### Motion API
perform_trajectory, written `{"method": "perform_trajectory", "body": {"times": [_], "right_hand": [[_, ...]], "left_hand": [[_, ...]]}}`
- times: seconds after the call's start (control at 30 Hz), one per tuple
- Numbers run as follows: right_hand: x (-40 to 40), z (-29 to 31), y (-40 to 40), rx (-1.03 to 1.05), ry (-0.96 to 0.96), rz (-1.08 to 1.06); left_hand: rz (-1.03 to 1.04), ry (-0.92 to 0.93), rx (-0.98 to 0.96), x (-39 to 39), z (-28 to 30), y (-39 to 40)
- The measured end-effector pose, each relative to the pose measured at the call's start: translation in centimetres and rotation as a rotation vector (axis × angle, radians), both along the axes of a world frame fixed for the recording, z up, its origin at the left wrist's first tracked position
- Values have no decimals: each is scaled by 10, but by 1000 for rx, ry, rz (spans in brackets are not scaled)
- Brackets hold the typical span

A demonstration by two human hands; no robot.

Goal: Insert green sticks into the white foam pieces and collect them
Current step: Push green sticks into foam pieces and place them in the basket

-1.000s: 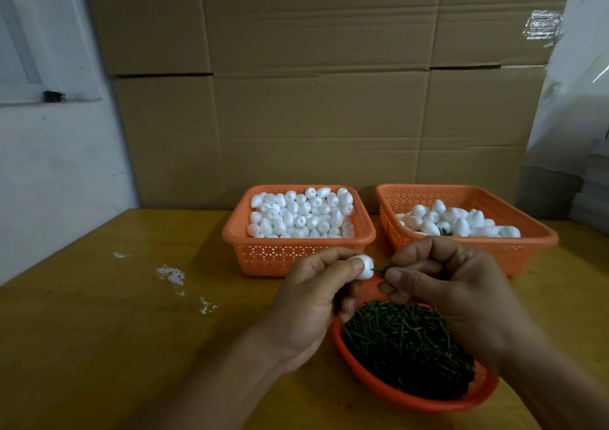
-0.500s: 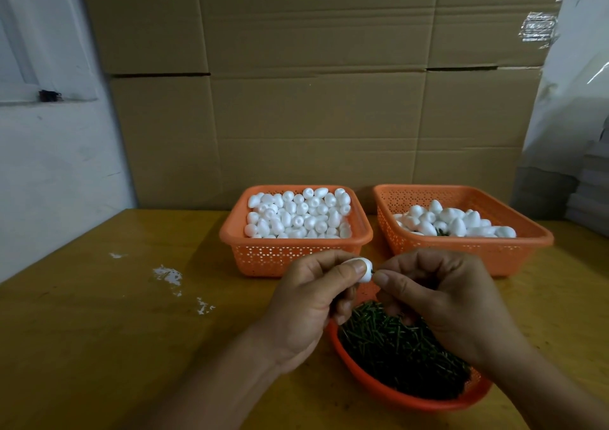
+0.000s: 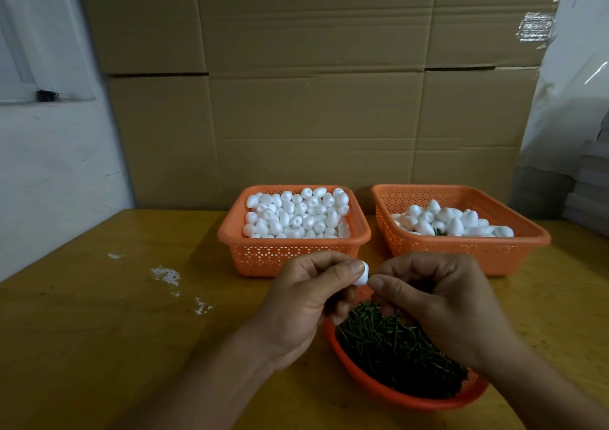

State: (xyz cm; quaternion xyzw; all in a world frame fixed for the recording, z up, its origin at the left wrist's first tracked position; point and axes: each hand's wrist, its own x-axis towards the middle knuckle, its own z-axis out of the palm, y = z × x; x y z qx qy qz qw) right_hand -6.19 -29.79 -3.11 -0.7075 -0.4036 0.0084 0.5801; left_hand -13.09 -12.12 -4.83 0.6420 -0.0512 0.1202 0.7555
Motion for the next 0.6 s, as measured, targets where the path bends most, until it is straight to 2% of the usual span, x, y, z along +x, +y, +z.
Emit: {"method": "perform_trajectory", "body": {"times": [0.27, 0.6], "right_hand": [[-1, -4, 3, 9, 27, 2], [-4, -9, 7, 32, 2, 8]], "left_hand": [[0, -22, 68, 1, 0, 4], [38, -60, 21, 6, -2, 6]]}}
